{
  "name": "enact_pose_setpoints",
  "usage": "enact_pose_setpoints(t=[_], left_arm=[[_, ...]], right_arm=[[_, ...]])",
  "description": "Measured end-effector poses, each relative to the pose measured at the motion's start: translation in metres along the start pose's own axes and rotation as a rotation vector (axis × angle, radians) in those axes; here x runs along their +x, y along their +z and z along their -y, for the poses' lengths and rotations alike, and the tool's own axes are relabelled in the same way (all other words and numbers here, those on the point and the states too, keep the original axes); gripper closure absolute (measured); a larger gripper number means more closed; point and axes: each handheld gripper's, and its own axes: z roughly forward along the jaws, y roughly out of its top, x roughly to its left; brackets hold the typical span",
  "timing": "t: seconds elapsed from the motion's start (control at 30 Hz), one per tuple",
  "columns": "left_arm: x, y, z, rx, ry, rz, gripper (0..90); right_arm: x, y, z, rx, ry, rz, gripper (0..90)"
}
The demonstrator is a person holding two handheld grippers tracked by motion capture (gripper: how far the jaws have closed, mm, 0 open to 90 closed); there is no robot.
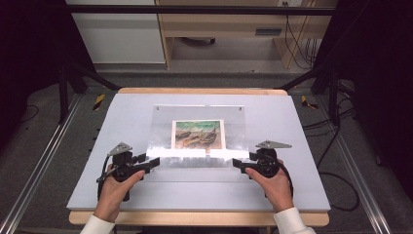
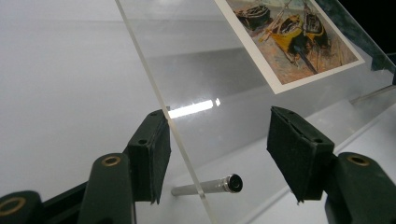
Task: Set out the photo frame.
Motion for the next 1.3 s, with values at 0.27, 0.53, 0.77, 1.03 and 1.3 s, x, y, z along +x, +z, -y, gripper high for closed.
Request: enact_pose_setpoints(t=[0.27, 0.53, 0.77, 1.03, 1.3], left_arm=[[-0.0011, -0.002, 0.0016, 0.0, 0.008, -0.004, 40.0], [-0.0016, -0.0027, 0.0024, -0.002, 0.01, -0.005, 40.6], [-0.0024, -0.0042, 0.0028, 0.002, 0.014, -0.007, 41.6], [-0.0038, -0.0057, 0.0035, 0.004, 0.02, -0.012, 42.6], [-0.0041, -0.0075, 0.0041, 0.007, 0.025, -0.013, 43.9]], right_arm=[[0.0014, -0.0022, 0.0016, -0.001, -0.004, 0.003, 31.7], [0.0013, -0.0028, 0.0023, -0.005, -0.015, 0.003, 32.1], [0.0011, -0.0044, 0.0028, -0.005, -0.019, 0.002, 33.9], [0.0032, -0.0058, 0.0035, -0.001, -0.027, 0.011, 34.3], [0.0044, -0.0073, 0.0044, 0.004, -0.039, 0.015, 35.0]])
